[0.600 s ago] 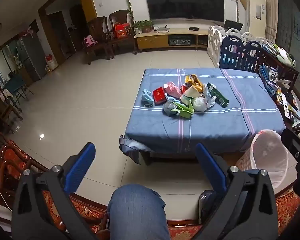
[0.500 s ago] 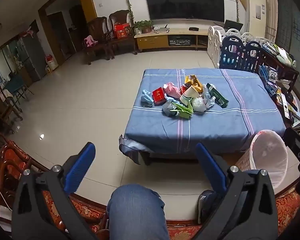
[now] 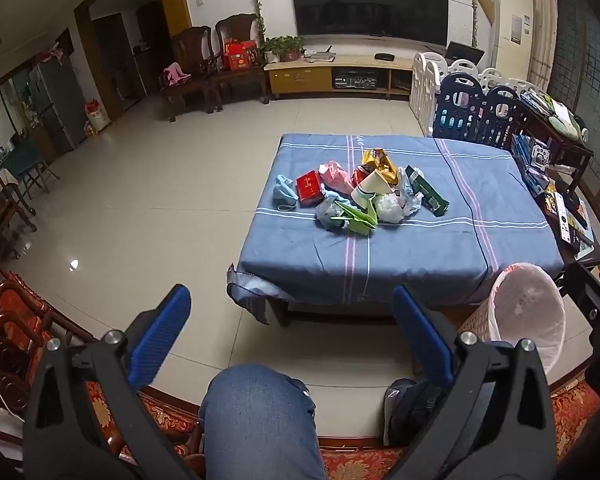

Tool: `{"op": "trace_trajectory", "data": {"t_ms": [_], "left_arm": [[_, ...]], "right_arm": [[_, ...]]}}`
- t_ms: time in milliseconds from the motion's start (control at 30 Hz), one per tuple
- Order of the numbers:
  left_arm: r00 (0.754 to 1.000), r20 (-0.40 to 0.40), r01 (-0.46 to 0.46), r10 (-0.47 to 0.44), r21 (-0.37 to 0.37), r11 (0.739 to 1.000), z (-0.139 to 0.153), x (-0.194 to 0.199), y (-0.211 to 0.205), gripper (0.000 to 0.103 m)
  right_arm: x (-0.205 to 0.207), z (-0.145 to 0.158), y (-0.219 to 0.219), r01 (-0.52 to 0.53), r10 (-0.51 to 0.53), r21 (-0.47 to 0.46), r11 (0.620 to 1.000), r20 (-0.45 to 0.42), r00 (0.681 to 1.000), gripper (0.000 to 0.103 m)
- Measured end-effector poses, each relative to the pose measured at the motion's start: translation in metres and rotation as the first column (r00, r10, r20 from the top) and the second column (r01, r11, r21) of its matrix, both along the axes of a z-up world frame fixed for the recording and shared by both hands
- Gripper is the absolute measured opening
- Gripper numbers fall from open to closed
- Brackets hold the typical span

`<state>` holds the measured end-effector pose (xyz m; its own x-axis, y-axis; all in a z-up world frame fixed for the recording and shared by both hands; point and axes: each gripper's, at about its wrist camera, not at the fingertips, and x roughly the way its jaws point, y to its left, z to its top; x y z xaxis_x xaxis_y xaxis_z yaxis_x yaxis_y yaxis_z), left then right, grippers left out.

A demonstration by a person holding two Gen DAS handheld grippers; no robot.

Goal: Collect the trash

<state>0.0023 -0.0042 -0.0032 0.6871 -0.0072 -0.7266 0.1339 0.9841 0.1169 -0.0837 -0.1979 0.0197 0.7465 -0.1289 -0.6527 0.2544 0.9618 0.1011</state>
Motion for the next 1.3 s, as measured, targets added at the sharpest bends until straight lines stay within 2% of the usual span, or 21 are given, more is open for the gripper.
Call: {"op": "trace_trajectory", "data": {"t_ms": [1300], "left_arm": [[1.0,-0.022,-0.001,0.001,0.001,1.0,-0.0037,0.0047,0.0009,0.1]], "right_arm": [[-0.0001,-0.0004,-0.0024,0.001,-0.001,0.001,1.0,-0.01,1.0,0.1]]}}
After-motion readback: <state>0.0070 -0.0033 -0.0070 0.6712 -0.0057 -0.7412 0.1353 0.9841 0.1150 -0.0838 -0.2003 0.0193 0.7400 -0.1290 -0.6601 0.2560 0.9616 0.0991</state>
